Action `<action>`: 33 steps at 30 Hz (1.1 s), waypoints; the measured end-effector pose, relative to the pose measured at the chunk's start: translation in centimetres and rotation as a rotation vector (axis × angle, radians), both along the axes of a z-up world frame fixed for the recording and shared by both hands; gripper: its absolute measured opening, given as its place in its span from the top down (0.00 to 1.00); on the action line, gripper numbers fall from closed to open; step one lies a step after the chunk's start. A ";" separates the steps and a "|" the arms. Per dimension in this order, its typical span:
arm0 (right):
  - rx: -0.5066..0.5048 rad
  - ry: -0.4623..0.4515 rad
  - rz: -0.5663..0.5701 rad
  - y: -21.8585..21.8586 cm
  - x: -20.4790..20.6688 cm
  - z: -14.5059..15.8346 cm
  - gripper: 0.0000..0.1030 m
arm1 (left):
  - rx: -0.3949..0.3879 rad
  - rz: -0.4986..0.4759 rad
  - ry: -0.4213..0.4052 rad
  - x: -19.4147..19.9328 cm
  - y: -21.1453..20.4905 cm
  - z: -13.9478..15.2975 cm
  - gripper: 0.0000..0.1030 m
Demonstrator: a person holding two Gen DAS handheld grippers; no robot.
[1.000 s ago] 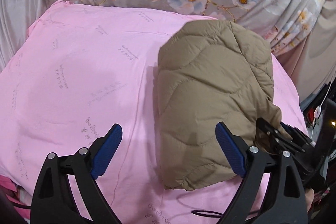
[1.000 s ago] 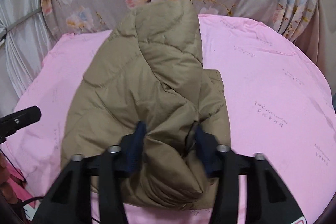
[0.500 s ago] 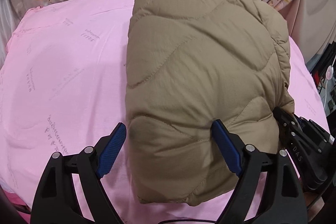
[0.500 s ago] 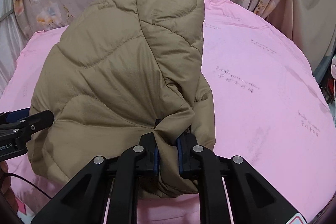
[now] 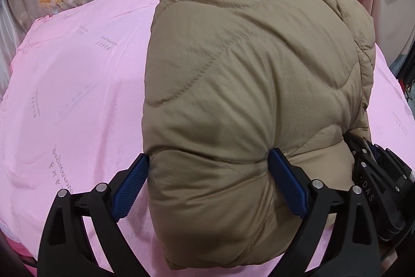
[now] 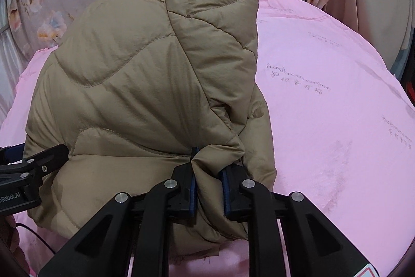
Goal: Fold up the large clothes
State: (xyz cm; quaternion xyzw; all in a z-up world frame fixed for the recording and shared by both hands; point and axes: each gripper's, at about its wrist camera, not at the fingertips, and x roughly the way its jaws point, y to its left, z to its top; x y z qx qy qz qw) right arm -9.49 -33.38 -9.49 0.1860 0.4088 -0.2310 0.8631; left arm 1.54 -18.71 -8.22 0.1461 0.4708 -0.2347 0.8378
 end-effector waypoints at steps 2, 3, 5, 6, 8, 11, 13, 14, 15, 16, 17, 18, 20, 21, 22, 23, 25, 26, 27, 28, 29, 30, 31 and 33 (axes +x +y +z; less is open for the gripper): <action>0.001 -0.008 -0.001 0.1 -0.1 0.0 0.84 | -0.008 -0.002 0.019 0.1 0.1 0.1 0.12; 0.001 -0.010 0.000 0.1 -0.2 0.0 0.84 | -0.017 -0.005 0.041 0.2 0.3 0.3 0.14; 0.000 -0.013 -0.006 0.2 -0.7 0.8 0.83 | -0.049 -0.006 0.077 0.4 1.2 1.3 0.20; 0.001 -0.013 -0.007 0.1 -1.0 1.4 0.83 | -0.066 -0.008 0.083 0.4 1.7 1.9 0.25; -0.002 -0.043 0.000 0.2 -1.8 3.2 0.82 | -0.107 0.001 0.066 0.9 2.8 3.7 0.27; -0.002 -0.110 -0.005 -0.4 -2.2 6.3 0.77 | -0.168 0.035 -0.002 2.5 4.1 6.9 0.27; 0.003 -0.158 -0.014 -1.5 -1.7 8.2 0.75 | -0.201 0.064 -0.046 4.3 4.3 9.0 0.27; 0.006 -0.182 -0.024 -2.2 -1.3 9.2 0.75 | -0.208 0.074 -0.066 4.9 4.1 9.7 0.27; 0.007 -0.198 -0.035 -2.9 -0.7 9.9 0.75 | -0.211 0.085 -0.091 5.7 3.8 10.3 0.26; 0.012 -0.220 -0.046 -3.7 0.1 10.7 0.75 | -0.209 0.102 -0.110 6.8 3.3 10.8 0.26; 0.020 -0.242 -0.051 -4.5 0.9 11.3 0.75 | -0.213 0.108 -0.110 7.6 2.9 11.0 0.26; 0.025 -0.258 -0.060 -5.3 1.9 11.8 0.73 | -0.223 0.112 -0.099 8.7 2.3 11.2 0.26; 0.040 -0.272 -0.073 -6.9 3.8 12.3 0.69 | -0.237 0.126 -0.080 10.4 1.3 11.1 0.26; 0.047 -0.278 -0.082 -7.7 4.7 12.3 0.68 | -0.242 0.128 -0.077 10.9 0.6 11.0 0.26; 0.056 -0.282 -0.084 -8.1 5.5 12.2 0.67 | -0.239 0.134 -0.081 11.6 -0.2 10.7 0.26; 0.069 -0.281 -0.088 -8.6 6.5 11.9 0.67 | -0.231 0.135 -0.083 12.1 -0.9 10.2 0.26; 0.081 -0.268 -0.088 -8.8 8.4 11.0 0.67 | -0.216 0.133 -0.083 13.0 -2.5 9.0 0.26; 0.085 -0.260 -0.080 -8.8 9.5 10.4 0.66 | -0.204 0.129 -0.077 13.3 -3.4 8.3 0.26; 0.087 -0.246 -0.071 -8.7 10.6 9.6 0.66 | -0.188 0.122 -0.073 13.7 -4.3 7.4 0.26; 0.096 -0.206 -0.055 -8.5 12.2 7.8 0.67 | -0.178 0.117 -0.075 13.9 -4.9 6.7 0.26; 0.094 -0.174 -0.049 -8.4 13.1 6.5 0.68 | -0.155 0.117 -0.088 14.0 -5.9 5.8 0.26; 0.087 -0.143 -0.046 -8.2 13.7 5.5 0.69 | -0.136 0.120 -0.109 14.1 -6.4 5.1 0.26; 0.076 -0.108 -0.044 -8.0 14.3 4.3 0.70 | -0.118 0.124 -0.131 14.2 -7.0 4.3 0.25; 0.097 -0.093 -0.049 -8.3 14.6 2.8 0.70 | -0.087 0.126 -0.136 14.4 -7.8 2.7 0.25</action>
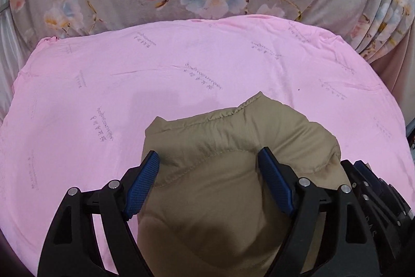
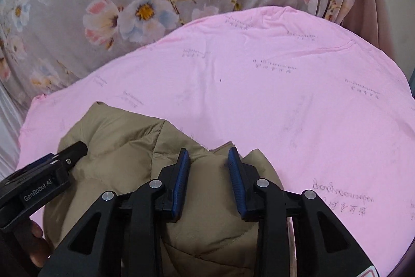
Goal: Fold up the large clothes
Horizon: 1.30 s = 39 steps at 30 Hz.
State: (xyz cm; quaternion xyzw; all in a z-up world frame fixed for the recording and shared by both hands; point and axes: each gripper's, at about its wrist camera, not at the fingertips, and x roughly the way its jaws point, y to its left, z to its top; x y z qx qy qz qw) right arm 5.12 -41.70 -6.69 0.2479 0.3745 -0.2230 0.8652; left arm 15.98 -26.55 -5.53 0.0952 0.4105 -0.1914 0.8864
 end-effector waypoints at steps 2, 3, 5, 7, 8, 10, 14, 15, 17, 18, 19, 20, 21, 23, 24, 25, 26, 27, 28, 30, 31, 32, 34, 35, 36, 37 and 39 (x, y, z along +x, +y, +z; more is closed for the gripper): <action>0.028 0.000 -0.003 -0.5 0.2 -0.8 0.70 | 0.016 0.010 -0.006 0.3 -0.5 -1.0 0.24; 0.033 0.004 -0.003 -0.6 0.2 -1.2 0.70 | 0.022 0.012 -0.007 0.4 -0.7 -1.4 0.24; 0.028 0.002 -0.004 -0.7 0.4 -1.8 0.70 | 0.031 0.012 -0.012 0.6 -1.1 -2.0 0.23; 0.032 0.000 -0.008 -0.9 0.5 -2.5 0.70 | 0.041 0.015 -0.027 0.5 -1.4 -2.6 0.23; 0.026 0.000 -0.010 -0.7 0.5 -2.7 0.70 | 0.045 0.017 -0.033 0.5 -1.5 -2.7 0.22; 0.012 0.002 -0.015 -0.7 0.5 -3.0 0.70 | 0.054 0.018 -0.047 0.5 -1.8 -3.2 0.22; -0.011 0.008 -0.020 -0.4 0.7 -3.5 0.70 | 0.060 0.025 -0.069 0.3 -1.9 -3.7 0.21; -0.012 0.008 -0.020 -0.5 0.8 -3.6 0.70 | 0.066 0.026 -0.078 0.2 -2.1 -3.8 0.21; -0.009 0.006 -0.021 -0.6 0.8 -3.8 0.70 | 0.070 0.029 -0.089 0.2 -2.2 -4.0 0.21; -0.009 0.006 -0.021 -0.6 0.8 -3.8 0.70 | 0.072 0.031 -0.095 0.1 -2.3 -4.1 0.21; -0.010 0.005 -0.022 -0.7 0.8 -3.9 0.70 | 0.075 0.033 -0.102 0.1 -2.4 -4.2 0.21; -0.010 0.005 -0.020 -0.7 0.8 -3.9 0.70 | 0.077 0.034 -0.106 0.1 -2.4 -4.2 0.21; -0.010 0.005 -0.021 -0.8 0.9 -4.0 0.70 | 0.079 0.036 -0.112 0.0 -2.5 -4.3 0.21; -0.010 0.004 -0.023 -0.8 0.9 -4.1 0.70 | 0.086 0.039 -0.122 0.0 -2.7 -4.4 0.21; -0.011 0.005 -0.024 -0.8 0.9 -4.1 0.70 | 0.089 0.040 -0.126 0.0 -2.7 -4.4 0.21; -0.012 0.005 -0.026 -0.7 0.9 -4.1 0.70 | 0.094 0.040 -0.130 -0.1 -2.8 -4.5 0.21; -0.014 0.006 -0.027 -0.7 1.0 -4.2 0.70 | 0.099 0.040 -0.133 -0.1 -2.9 -4.5 0.21; -0.016 0.007 -0.027 -0.7 1.0 -4.2 0.70 | 0.102 0.041 -0.137 -0.1 -3.0 -4.6 0.21; -0.018 0.009 -0.028 -0.7 1.0 -4.2 0.70 | 0.107 0.041 -0.140 -0.1 -3.0 -4.6 0.21; -0.020 0.010 -0.029 -0.8 1.1 -4.2 0.70 | 0.114 0.040 -0.145 -0.1 -3.2 -4.7 0.21; -0.021 0.011 -0.030 -0.8 1.1 -4.2 0.70 | 0.118 0.040 -0.147 -0.1 -3.2 -4.7 0.21; -0.022 0.012 -0.030 -0.9 1.2 -4.2 0.70 | 0.123 0.041 -0.149 -0.1 -3.3 -4.8 0.21; -0.021 0.011 -0.030 -0.9 1.2 -4.2 0.70 | 0.130 0.040 -0.152 -0.1 -3.4 -4.8 0.21; -0.020 0.010 -0.029 -0.9 1.2 -4.2 0.70 | 0.133 0.041 -0.154 -0.1 -3.4 -4.8 0.21; -0.019 0.009 -0.029 -0.9 1.1 -4.2 0.70 | 0.136 0.042 -0.154 -0.1 -3.5 -4.8 0.21; -0.014 0.005 -0.030 -0.9 1.1 -4.2 0.70 | 0.136 0.041 -0.154 -0.1 -3.5 -4.8 0.21; 0.005 -0.011 -0.022 -1.1 0.8 -4.1 0.69 | 0.135 0.039 -0.151 -0.1 -3.5 -4.7 0.20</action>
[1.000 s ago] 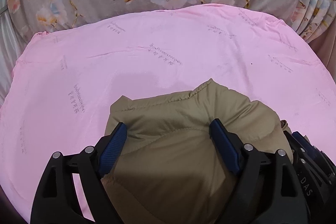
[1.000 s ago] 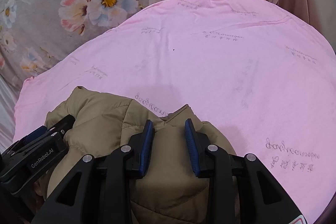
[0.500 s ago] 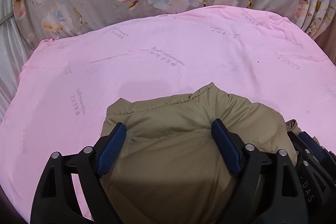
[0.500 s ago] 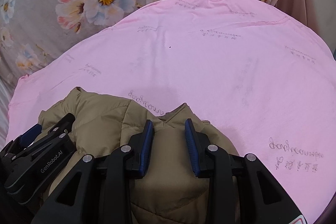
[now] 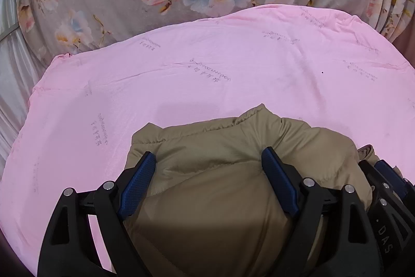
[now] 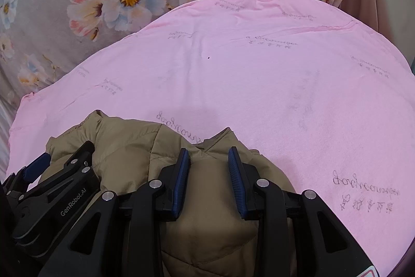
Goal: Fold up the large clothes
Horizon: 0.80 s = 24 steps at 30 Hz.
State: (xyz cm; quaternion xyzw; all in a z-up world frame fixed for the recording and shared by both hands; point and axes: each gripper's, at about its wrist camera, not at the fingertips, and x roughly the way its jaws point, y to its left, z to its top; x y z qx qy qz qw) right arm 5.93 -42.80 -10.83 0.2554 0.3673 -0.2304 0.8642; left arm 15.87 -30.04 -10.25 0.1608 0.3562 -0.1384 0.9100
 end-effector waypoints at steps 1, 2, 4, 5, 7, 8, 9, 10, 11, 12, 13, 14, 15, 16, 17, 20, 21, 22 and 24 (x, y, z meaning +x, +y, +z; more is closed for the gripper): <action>0.012 -0.012 0.005 -0.1 -0.3 0.1 0.69 | -0.010 -0.005 0.005 0.0 0.2 0.1 0.20; 0.022 -0.019 0.008 -0.3 -0.8 0.4 0.69 | -0.026 -0.012 0.016 0.0 0.5 0.3 0.20; 0.032 -0.040 0.026 -0.3 -2.9 1.7 0.67 | -0.073 -0.036 0.063 -0.1 1.8 0.9 0.19; 0.035 -0.063 0.031 -0.4 -4.3 2.4 0.61 | -0.115 -0.046 0.101 -0.3 3.3 1.6 0.17; 0.055 -0.094 0.016 -1.1 -7.2 3.3 0.47 | -0.179 -0.036 0.149 -0.7 5.5 2.1 0.12; 0.078 -0.089 0.013 -1.7 -8.2 3.3 0.41 | -0.220 -0.034 0.193 -0.8 6.9 2.3 0.12; 0.107 -0.081 0.011 -2.3 -9.1 3.0 0.41 | -0.256 -0.032 0.227 -1.0 8.0 2.3 0.12; 0.149 -0.076 0.010 -3.0 -9.8 2.6 0.41 | -0.280 -0.026 0.254 -1.2 9.0 2.3 0.11; 0.190 -0.079 0.009 -3.5 -10.4 2.1 0.39 | -0.297 -0.027 0.282 -1.5 10.1 2.2 0.11; 0.248 -0.093 0.010 -4.1 -11.2 1.6 0.35 | -0.307 -0.034 0.298 -1.7 10.7 2.1 0.11; 0.305 -0.108 0.022 -4.6 -11.7 1.1 0.34 | -0.318 -0.043 0.318 -2.0 11.3 2.0 0.11; 0.344 -0.112 0.037 -4.7 -11.9 0.7 0.33 | -0.333 -0.057 0.341 -2.3 12.0 1.8 0.10; 0.387 -0.111 0.061 -4.6 -12.1 0.0 0.32 | -0.351 -0.070 0.371 -2.6 12.6 1.6 0.09; 0.423 -0.113 0.082 -4.5 -12.2 -0.5 0.31 | -0.366 -0.078 0.399 -2.7 13.1 1.3 0.09; 0.464 -0.120 0.099 -4.3 -12.3 -1.0 0.29 | -0.394 -0.092 0.437 -2.9 13.7 1.0 0.09; 0.602 -0.160 0.164 -2.9 -12.4 -2.6 0.27 | -0.484 -0.145 0.567 -3.6 14.7 -0.6 0.09; 0.608 -0.170 0.173 -2.4 -12.5 -2.9 0.24 | -0.496 -0.158 0.593 -3.9 14.7 -1.1 0.05; 0.589 -0.180 0.181 -1.8 -12.6 -2.9 0.23 | -0.494 -0.164 0.590 -4.2 14.7 -1.3 0.04; 0.553 -0.186 0.189 -0.8 -12.6 -2.7 0.20 | -0.475 -0.183 0.546 -5.2 14.2 -1.5 0.04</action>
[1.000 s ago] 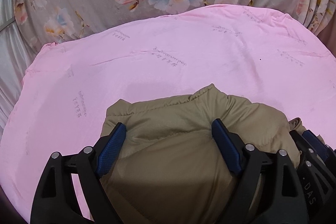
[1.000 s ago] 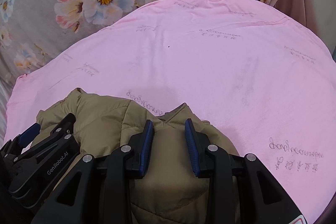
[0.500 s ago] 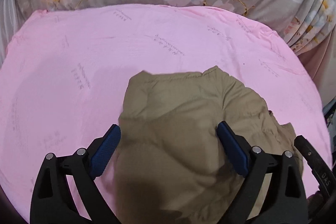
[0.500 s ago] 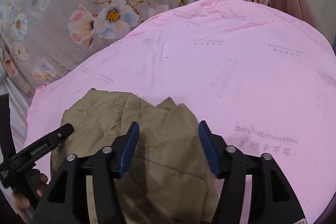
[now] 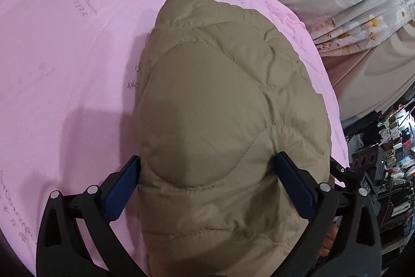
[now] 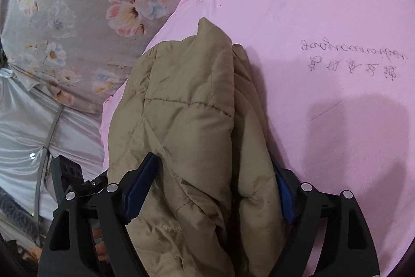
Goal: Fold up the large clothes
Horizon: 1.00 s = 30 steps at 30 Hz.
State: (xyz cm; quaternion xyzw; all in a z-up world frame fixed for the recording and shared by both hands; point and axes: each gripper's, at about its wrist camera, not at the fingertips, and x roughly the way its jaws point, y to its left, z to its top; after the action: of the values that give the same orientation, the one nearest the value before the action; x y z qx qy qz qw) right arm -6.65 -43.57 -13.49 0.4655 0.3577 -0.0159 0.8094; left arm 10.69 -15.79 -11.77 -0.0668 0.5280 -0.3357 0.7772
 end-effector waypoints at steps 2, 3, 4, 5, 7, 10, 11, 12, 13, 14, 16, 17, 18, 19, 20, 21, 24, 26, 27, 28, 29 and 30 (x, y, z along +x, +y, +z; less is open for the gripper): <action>0.004 -0.008 -0.001 0.7 0.3 0.0 0.19 | 0.006 0.002 -0.019 -0.5 -0.5 0.1 0.04; 0.005 -0.010 -0.003 0.9 0.5 0.0 0.18 | 0.009 0.006 -0.024 -0.5 -0.7 0.1 0.04; 0.008 -0.015 -0.005 1.1 0.7 0.0 0.18 | 0.010 0.007 -0.029 -0.5 -0.9 0.1 0.04; 0.009 -0.019 -0.007 1.3 0.9 0.0 0.18 | 0.009 0.003 -0.034 -0.5 -1.1 0.2 0.04; 0.006 -0.031 -0.002 1.7 1.3 0.2 0.24 | 0.000 -0.012 -0.055 -0.5 -1.3 0.6 0.05; -0.047 -0.057 0.003 2.8 1.9 1.6 0.50 | 0.011 -0.024 -0.157 -1.3 -1.2 2.2 0.24; -0.079 -0.064 0.004 3.3 2.2 2.3 0.60 | 0.014 -0.034 -0.188 -1.3 -1.0 2.8 0.31; -0.098 -0.071 0.004 3.7 2.5 2.8 0.66 | 0.010 -0.044 -0.210 -1.2 -0.8 3.4 0.37; -0.118 -0.081 0.005 4.4 3.0 3.5 0.68 | 0.004 -0.048 -0.235 -0.9 -0.5 4.0 0.39; -0.143 -0.089 0.005 5.0 3.5 4.2 0.70 | -0.008 -0.053 -0.254 -0.6 -0.1 4.7 0.42; -0.238 -0.095 0.011 6.9 5.1 5.8 0.70 | -0.020 -0.058 -0.295 0.2 0.7 6.0 0.45; -0.269 -0.096 0.015 7.7 6.1 6.3 0.70 | -0.021 -0.062 -0.324 0.7 1.2 6.9 0.46; -0.294 -0.100 0.023 8.6 7.3 6.9 0.70 | -0.019 -0.063 -0.355 1.2 1.6 7.6 0.46; -0.307 -0.104 0.030 9.3 8.7 7.3 0.70 | -0.017 -0.064 -0.390 1.7 2.0 8.2 0.46; -0.316 -0.109 0.035 9.9 10.0 7.5 0.71 | -0.014 -0.063 -0.430 2.5 2.6 9.0 0.46; -0.316 -0.117 0.036 10.4 11.2 7.7 0.71 | -0.010 -0.061 -0.459 3.3 3.2 9.5 0.46; -0.322 -0.152 0.036 12.0 15.6 8.1 0.71 | -0.002 -0.045 -0.529 6.7 5.4 11.0 0.47; -0.352 -0.169 0.043 13.3 18.7 8.6 0.71 | 0.009 -0.032 -0.567 8.9 6.5 11.7 0.47; -0.369 -0.177 0.049 13.9 20.3 8.9 0.71 | 0.017 -0.026 -0.588 10.1 7.0 11.9 0.47; -0.384 -0.184 0.054 14.5 21.8 9.1 0.71 | 0.025 -0.018 -0.608 11.5 7.8 12.2 0.47; -0.397 -0.190 0.059 15.1 23.4 9.2 0.71 | 0.025 -0.011 -0.619 12.4 8.5 12.2 0.47; -0.402 -0.193 0.062 15.4 24.6 9.1 0.71 | 0.020 -0.003 -0.626 13.6 9.2 12.3 0.47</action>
State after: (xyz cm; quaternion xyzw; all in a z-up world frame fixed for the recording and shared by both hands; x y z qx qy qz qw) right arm 17.95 -28.19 -4.37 0.2830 0.2822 -0.0173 0.9165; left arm 24.32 -6.59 0.53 0.0482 0.2664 -0.3357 0.9022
